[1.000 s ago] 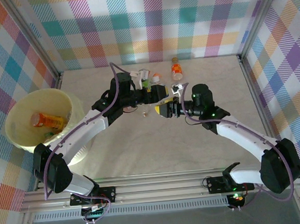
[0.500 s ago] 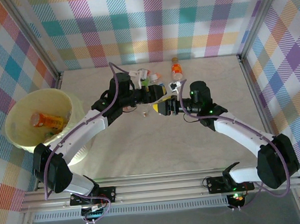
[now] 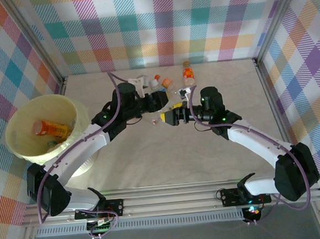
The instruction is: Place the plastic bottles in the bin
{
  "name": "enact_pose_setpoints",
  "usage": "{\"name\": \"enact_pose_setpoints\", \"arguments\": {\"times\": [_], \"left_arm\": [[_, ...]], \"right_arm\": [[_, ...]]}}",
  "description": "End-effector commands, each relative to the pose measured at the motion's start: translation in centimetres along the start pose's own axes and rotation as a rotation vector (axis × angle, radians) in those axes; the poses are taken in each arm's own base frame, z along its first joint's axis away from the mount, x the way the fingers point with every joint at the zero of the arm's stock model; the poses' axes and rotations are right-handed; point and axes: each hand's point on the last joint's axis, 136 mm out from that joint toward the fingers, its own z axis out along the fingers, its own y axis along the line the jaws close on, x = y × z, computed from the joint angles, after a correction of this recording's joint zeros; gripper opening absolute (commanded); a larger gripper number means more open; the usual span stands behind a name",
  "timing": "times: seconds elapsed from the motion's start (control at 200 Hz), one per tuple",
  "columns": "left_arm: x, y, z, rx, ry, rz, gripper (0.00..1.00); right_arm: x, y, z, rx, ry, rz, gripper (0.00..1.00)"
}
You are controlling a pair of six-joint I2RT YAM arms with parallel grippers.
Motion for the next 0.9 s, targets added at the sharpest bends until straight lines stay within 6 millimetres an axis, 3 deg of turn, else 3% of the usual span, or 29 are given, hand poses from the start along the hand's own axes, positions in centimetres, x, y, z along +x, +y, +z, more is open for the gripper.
{"name": "enact_pose_setpoints", "arguments": {"times": [0.0,0.17,0.43,0.52,0.76,0.895], "left_arm": [[-1.4,1.3,-2.0,-0.101,-0.082,0.028,0.51],[-2.9,2.4,-4.8,-0.221,-0.147,0.063,0.51],[-5.4,4.5,-11.9,-0.451,-0.26,0.109,0.5],[-6.6,4.3,-14.9,-0.501,-0.302,0.123,0.5],[-11.2,6.6,-25.7,-0.925,-0.5,0.194,0.49],[-12.7,7.5,-30.2,-1.054,-0.608,0.19,0.5]], "right_arm": [[-1.4,0.5,-1.1,0.045,-0.058,-0.067,1.0],[-1.9,-1.0,-2.6,0.169,-0.125,-0.097,1.0],[-2.4,-3.6,-5.1,0.356,-0.231,-0.105,1.0],[-2.4,-4.1,-5.4,0.386,-0.242,-0.104,1.0],[-2.3,-4.6,-5.1,0.4,-0.236,-0.091,1.0],[-2.2,-4.7,-4.9,0.397,-0.233,-0.082,1.0]]}}
